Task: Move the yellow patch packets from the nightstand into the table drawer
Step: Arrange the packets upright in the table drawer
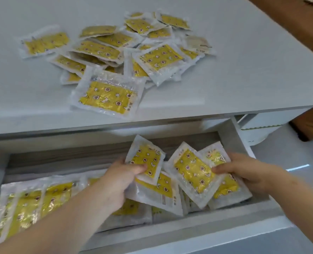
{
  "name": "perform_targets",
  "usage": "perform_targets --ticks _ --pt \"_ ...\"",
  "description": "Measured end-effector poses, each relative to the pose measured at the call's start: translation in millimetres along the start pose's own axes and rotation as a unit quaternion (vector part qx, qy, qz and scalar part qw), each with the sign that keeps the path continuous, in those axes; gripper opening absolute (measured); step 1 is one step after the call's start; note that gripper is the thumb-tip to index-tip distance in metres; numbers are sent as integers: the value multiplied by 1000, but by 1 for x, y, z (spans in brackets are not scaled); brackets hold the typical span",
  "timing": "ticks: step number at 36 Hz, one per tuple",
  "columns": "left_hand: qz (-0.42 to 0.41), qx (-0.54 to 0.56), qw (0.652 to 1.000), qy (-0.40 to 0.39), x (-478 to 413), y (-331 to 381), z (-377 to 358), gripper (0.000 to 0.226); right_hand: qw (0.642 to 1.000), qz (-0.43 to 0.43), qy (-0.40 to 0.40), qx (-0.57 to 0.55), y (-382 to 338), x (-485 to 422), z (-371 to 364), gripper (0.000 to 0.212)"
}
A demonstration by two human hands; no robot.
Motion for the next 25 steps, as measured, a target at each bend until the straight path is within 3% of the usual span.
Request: perform_targets --ticks 4,10,13,19,20,22,25 --pt "2 -62 998 -15 -21 -2 -16 32 998 -8 -35 61 -8 -2 4 23" --pt "-27 -114 991 -63 -31 3 -27 22 967 -49 -44 247 -5 -9 4 21" --pt "-35 -143 986 -81 -30 4 -31 26 970 -44 -50 236 -5 -13 3 16" --pt "-29 -193 978 -68 -26 8 -22 29 982 -42 85 161 -8 -7 26 20" --pt "-30 -206 976 -67 -26 11 -22 28 971 -54 105 209 -8 -8 28 17" --pt "-41 -248 965 -74 -26 19 -25 25 910 -78 163 372 -15 -10 32 12" --pt "-67 -314 943 -86 -26 33 -33 26 806 -62 220 546 -30 -12 26 34"
Point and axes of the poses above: each hand's wrist, its own x-axis away from the middle knuckle, its own z-axis out of the back of the hand, y = z × x, the point moved 8 cm from there along -x, towards the middle knuckle, and after that the axes turned 15 degrees about -y, right-handed, at the moved point
